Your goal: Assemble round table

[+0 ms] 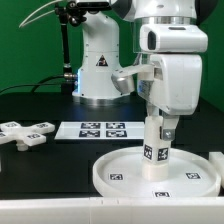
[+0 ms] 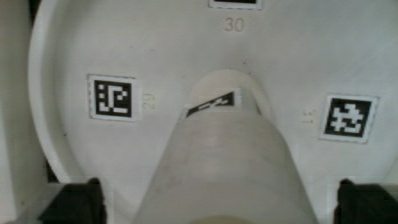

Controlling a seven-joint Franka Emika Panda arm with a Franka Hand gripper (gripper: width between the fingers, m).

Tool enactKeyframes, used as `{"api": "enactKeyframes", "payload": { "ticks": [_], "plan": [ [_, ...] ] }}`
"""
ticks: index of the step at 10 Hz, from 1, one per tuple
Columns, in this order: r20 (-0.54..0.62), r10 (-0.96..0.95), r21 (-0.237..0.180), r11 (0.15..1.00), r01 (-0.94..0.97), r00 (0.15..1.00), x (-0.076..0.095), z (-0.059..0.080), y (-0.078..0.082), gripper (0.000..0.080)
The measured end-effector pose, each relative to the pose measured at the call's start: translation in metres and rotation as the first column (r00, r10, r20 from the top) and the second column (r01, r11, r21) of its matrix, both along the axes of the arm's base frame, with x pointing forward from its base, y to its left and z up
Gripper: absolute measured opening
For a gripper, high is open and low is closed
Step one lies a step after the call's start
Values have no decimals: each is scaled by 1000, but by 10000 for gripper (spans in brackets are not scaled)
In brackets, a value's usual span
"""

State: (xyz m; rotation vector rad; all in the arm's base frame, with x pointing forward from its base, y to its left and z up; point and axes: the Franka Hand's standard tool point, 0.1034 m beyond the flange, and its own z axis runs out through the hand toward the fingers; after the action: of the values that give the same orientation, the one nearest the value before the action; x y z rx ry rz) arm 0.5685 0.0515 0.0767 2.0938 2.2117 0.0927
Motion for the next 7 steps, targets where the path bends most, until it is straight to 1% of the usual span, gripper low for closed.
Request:
{"api": "enactKeyframes", "payload": {
  "ticks": [1,2,5,7],
  "plan": [
    [0,-2,0,1000,2,1000,0,0,0,518],
    [-1,-4,-1,1000,4,1000,0,0,-1,408],
    [-1,-13,0,1000,13,1000,0,0,-2,409],
    [-4,-60,4,998,60,998,0,0,-4,409]
  ]
}}
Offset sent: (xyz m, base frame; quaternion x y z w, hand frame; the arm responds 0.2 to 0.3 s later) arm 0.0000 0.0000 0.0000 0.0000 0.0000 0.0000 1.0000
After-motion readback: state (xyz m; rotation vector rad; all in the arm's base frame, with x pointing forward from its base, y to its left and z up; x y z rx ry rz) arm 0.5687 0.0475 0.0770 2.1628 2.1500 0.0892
